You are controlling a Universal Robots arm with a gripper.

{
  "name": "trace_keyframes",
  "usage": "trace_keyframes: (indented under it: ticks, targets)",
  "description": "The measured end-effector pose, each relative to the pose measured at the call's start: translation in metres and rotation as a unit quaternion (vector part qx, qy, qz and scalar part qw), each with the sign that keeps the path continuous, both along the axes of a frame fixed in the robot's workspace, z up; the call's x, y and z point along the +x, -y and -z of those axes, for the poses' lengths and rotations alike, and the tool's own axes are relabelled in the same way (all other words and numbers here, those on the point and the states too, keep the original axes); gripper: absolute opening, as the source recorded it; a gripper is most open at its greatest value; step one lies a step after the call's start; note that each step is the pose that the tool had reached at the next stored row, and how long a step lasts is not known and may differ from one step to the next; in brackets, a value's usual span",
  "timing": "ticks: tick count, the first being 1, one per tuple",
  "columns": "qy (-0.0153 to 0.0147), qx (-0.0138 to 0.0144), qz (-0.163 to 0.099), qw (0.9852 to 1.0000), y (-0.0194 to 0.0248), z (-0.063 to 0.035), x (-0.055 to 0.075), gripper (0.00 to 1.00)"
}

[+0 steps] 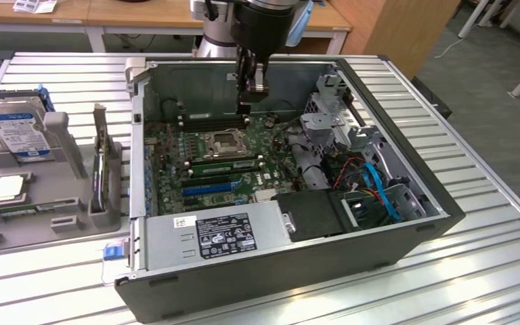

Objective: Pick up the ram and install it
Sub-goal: 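Press down the ram until it locks into place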

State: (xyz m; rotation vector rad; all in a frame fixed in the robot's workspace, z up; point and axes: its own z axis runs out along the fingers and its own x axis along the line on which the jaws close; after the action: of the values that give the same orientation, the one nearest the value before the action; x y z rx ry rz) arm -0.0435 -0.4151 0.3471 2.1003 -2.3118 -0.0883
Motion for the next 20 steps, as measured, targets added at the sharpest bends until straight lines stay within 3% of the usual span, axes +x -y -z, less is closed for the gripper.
trace_keyframes:
  ticks: [5,9,20]
  targets:
    - [0.0001,0.0000,0.034,0.9994,0.0000,0.0005,0.0000,0.10]
    - [0.0001,0.0000,0.067,0.9977,0.0000,0.0009,0.0000,0.10]
    - [0.0001,0.0001,0.150,0.9888,0.0000,0.0018,0.0000,0.10]
